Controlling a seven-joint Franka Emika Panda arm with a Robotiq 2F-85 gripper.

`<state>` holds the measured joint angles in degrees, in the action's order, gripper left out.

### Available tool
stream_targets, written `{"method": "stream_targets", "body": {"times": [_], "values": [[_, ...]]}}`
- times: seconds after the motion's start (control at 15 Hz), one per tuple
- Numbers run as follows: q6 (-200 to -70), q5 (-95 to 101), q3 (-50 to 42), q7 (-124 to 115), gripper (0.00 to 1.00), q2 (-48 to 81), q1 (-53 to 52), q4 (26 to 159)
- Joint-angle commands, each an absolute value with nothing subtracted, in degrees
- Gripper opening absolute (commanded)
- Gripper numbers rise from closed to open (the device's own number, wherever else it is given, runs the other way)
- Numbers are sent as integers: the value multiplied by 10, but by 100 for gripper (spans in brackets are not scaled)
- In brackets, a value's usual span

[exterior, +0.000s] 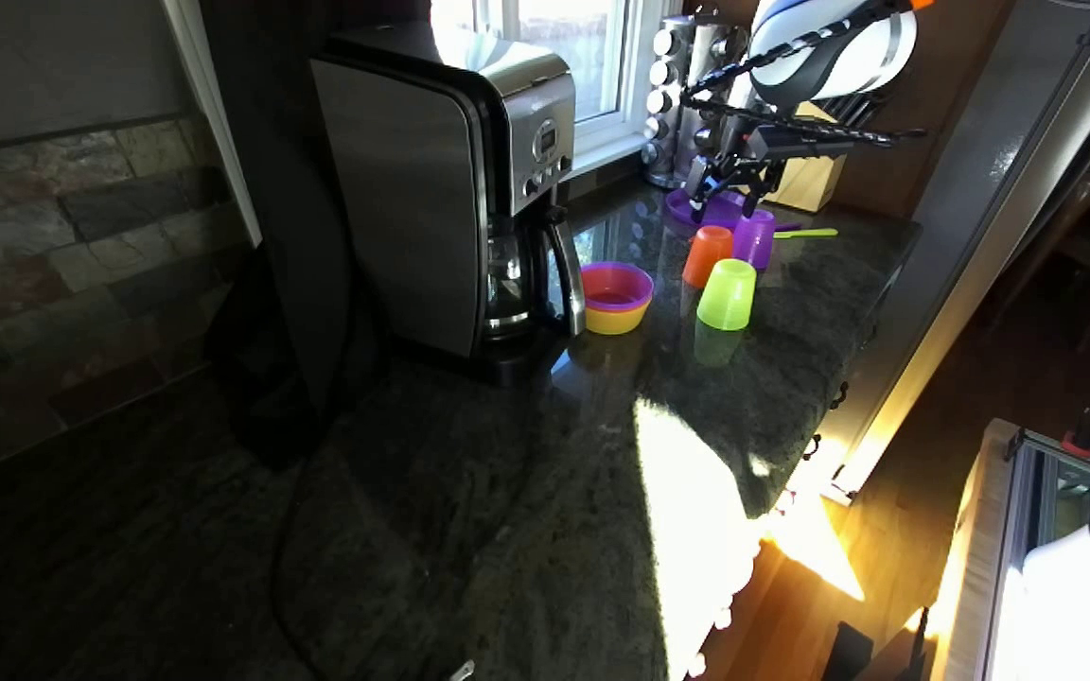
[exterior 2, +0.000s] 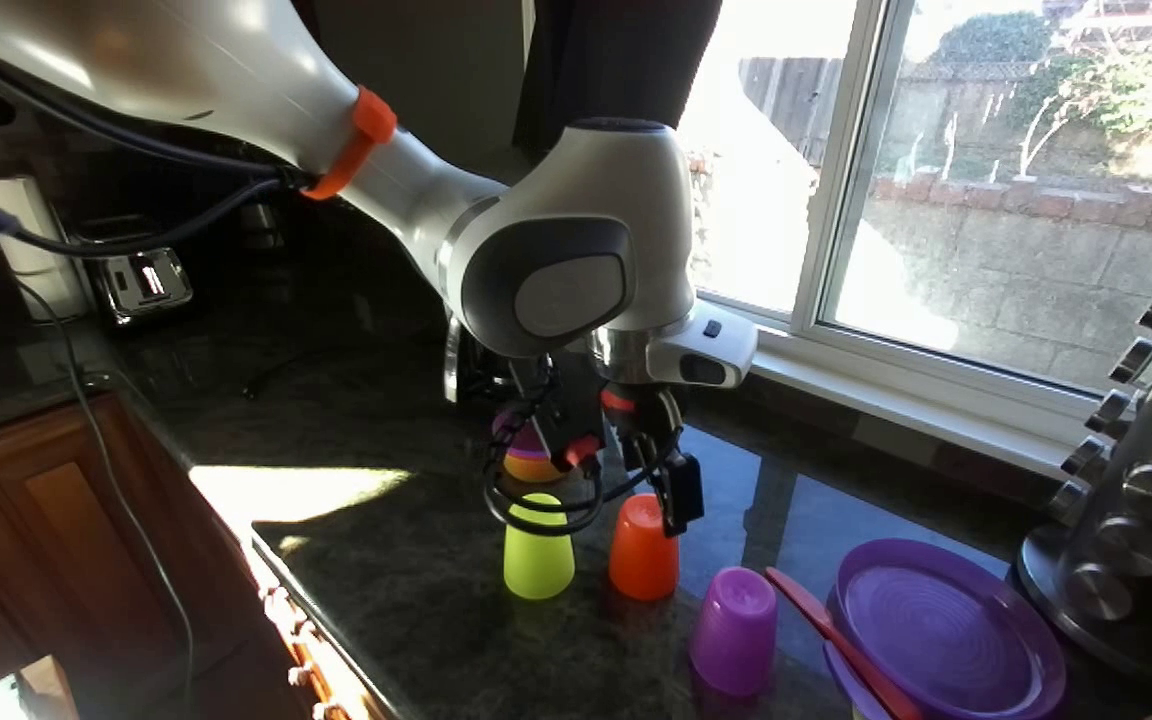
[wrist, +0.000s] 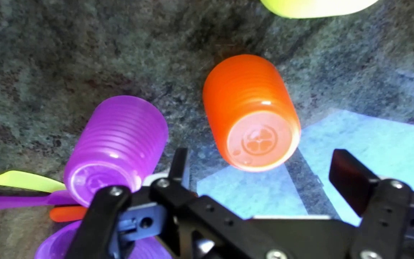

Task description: Move the yellow cup closer to the orange cup then place the purple cup on top of the two cups to make a tower.

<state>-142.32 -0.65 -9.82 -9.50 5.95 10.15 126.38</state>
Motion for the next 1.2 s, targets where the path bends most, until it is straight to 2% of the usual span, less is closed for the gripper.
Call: {"method": "stream_targets", "body": {"times": [0.0,0.53,0.6,0.73,0.93,1.13], "values": [[-1410,-30,-93,-66,100,94,100,1228],[-1341,4,-93,-80,98,141,87,1183],[-1333,7,-93,-81,74,144,86,1179],[-1324,10,-93,-81,69,147,85,1175],[-1315,13,-90,-77,45,138,82,1179],[-1306,24,-90,-79,42,123,75,1194]]}}
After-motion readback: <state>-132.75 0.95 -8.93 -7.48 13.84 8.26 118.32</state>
